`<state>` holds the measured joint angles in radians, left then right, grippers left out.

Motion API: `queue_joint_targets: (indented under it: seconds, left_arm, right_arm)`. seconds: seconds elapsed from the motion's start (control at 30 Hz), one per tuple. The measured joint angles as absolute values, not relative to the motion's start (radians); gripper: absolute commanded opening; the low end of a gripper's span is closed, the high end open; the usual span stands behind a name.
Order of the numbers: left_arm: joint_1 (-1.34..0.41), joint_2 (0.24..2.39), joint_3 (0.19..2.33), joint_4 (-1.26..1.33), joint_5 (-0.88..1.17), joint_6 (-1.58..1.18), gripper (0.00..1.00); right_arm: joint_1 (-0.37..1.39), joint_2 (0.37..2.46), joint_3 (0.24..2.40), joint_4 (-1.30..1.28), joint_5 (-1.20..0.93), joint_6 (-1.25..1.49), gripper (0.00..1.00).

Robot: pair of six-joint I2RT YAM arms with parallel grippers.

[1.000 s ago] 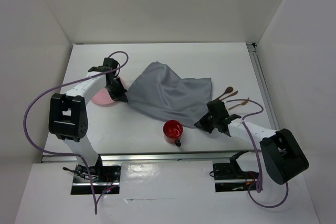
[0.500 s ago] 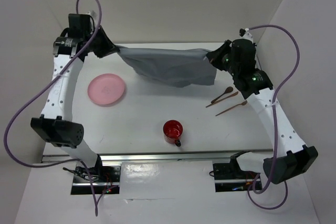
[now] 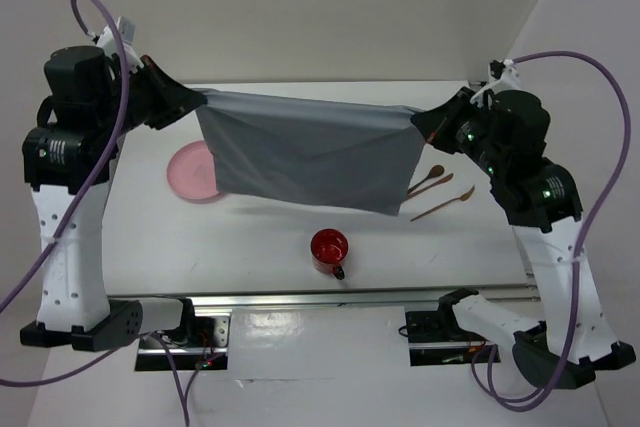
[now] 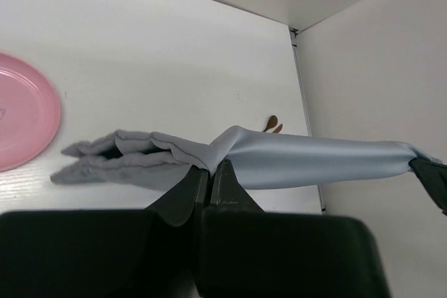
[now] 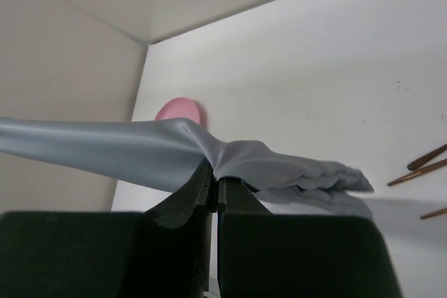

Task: Set the dinner table for one person

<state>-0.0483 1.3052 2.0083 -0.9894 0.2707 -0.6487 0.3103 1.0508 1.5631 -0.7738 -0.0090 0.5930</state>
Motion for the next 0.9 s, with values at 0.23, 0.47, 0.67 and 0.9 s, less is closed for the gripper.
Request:
queue_joint_targets:
  seconds: [0.23, 0.47, 0.67, 0.9]
  left_arm:
    - [-0.05, 1.24, 1.963, -1.004, 0.298, -0.627, 0.0]
    - [-0.046, 1.479, 1.948, -0.926, 0.281, -0.599, 0.0]
    - [-0.05, 1.965, 2.059, -0.833, 0.254, -0.586, 0.96]
    - [-0.055, 2.461, 2.394, -0.847, 0.234, -0.575, 1.0]
  right_arm:
    - [0.315, 1.002, 1.614, -0.822, -0.034, 0.59, 0.0]
    - [0.303, 1.177, 1.489, -0.683, 0.027, 0.524, 0.0]
    - [0.204, 1.65, 1.472, -0.424, 0.002, 0.477, 0.51]
    - [0.128, 2.215, 1.8, -0.373, -0.105, 0.458, 0.86]
